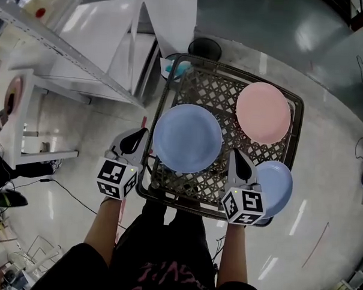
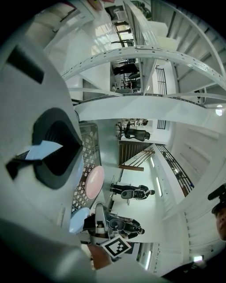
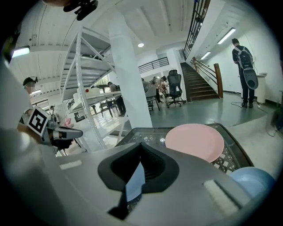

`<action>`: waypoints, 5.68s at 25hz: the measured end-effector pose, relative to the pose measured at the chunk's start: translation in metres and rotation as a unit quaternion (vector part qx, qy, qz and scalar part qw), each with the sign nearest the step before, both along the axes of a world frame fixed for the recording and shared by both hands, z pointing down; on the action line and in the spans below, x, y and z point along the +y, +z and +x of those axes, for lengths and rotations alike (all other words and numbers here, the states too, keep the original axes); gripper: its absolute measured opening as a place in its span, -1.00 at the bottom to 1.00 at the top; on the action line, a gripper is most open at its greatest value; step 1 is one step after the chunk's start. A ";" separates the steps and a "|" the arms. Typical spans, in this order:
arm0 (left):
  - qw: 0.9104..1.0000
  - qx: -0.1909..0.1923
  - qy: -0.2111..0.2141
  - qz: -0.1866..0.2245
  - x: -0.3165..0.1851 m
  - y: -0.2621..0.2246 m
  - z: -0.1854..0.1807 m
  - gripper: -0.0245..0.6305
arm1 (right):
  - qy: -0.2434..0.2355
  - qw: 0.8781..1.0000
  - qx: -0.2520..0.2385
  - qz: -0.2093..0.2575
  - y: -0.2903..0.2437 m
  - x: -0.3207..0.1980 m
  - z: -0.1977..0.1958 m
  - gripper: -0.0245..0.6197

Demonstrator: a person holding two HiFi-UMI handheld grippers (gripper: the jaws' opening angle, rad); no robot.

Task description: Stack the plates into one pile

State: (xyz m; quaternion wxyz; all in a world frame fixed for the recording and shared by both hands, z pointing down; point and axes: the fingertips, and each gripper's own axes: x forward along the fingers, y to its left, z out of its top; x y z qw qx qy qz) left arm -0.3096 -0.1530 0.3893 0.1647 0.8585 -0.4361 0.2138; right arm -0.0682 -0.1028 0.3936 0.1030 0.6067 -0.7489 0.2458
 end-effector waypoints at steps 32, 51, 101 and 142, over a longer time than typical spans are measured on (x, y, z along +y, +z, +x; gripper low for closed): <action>0.995 -0.027 0.014 -0.099 -0.018 0.120 -0.005 -0.32 | 0.071 0.989 0.002 -0.129 0.123 -0.001 -0.004 -0.48; 0.991 -0.033 0.020 -0.128 -0.023 0.149 0.003 -0.43 | 0.072 0.986 -0.016 -0.153 0.147 -0.008 -0.014 -0.45; 0.978 -0.026 0.189 -0.083 0.056 0.095 0.212 -0.80 | 0.284 0.951 -0.037 -0.119 0.099 0.153 0.150 -0.80; 0.931 -0.051 0.353 -0.080 0.151 0.125 0.413 -0.78 | 0.426 0.893 -0.038 -0.138 0.120 0.299 0.293 -0.78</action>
